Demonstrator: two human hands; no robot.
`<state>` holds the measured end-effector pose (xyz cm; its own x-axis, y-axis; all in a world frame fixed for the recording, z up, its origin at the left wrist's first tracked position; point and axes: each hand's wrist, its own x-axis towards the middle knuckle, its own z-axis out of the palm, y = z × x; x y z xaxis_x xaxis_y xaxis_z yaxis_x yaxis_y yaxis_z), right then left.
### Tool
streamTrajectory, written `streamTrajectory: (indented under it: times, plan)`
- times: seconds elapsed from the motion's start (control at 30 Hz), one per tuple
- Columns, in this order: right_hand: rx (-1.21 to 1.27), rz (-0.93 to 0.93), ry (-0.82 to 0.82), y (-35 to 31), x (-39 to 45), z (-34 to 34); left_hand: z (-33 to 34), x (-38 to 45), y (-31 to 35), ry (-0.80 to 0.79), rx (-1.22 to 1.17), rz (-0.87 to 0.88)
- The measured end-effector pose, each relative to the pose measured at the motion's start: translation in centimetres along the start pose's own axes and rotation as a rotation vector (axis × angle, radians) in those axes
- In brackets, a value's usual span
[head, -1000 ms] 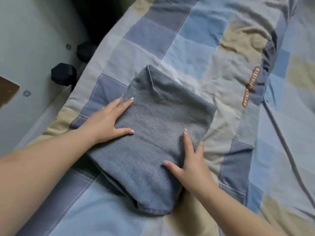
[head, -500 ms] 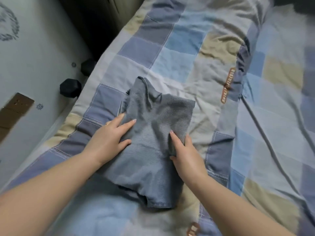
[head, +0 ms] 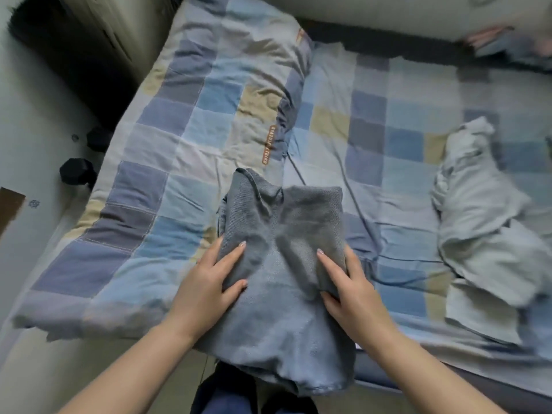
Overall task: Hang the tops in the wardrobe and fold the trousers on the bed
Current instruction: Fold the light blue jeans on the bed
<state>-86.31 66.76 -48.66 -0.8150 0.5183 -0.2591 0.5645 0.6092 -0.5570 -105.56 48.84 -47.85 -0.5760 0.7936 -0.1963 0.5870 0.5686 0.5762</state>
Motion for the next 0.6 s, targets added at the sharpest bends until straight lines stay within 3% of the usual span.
streamTrajectory:
  times: [0.27,0.6]
  plan:
    - [-0.001,0.296,0.229,0.4,-16.3,-8.1,0.6,-4.0,12.4,-0.142,-0.116,0.312]
    - [0.101,0.717,0.631,-8.9,-32.6,-5.7,-1.2,-9.1,18.4,-0.396,-0.068,0.819]
